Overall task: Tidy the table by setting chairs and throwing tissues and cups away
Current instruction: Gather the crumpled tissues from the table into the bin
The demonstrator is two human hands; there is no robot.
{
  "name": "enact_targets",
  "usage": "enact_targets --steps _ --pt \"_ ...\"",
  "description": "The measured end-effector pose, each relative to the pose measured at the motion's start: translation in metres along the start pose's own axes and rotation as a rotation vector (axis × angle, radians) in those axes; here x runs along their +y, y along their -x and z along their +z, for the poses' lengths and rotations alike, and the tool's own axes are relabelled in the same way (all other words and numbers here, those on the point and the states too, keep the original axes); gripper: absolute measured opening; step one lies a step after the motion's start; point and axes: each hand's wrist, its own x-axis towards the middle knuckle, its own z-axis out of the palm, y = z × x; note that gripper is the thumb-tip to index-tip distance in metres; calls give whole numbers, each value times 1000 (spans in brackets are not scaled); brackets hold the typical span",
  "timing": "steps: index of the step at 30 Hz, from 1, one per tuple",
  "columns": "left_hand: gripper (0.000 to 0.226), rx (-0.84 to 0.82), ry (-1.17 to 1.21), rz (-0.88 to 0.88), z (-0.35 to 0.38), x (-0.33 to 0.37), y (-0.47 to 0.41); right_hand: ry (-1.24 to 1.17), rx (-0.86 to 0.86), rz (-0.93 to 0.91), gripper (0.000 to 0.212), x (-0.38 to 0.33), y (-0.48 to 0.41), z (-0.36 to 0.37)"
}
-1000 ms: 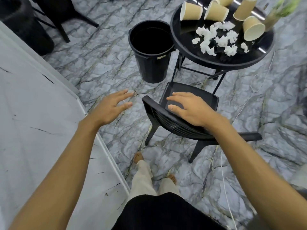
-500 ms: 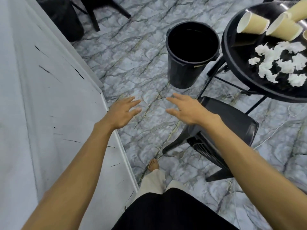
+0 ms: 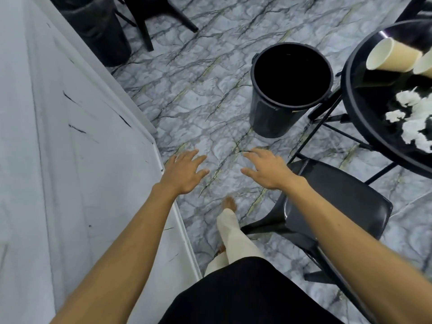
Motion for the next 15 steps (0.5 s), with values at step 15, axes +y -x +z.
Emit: enact_targets --steps 15 --pt "54 -81 -217 204 -94 54 -167 -194 249 197 46 74 -82 -53"
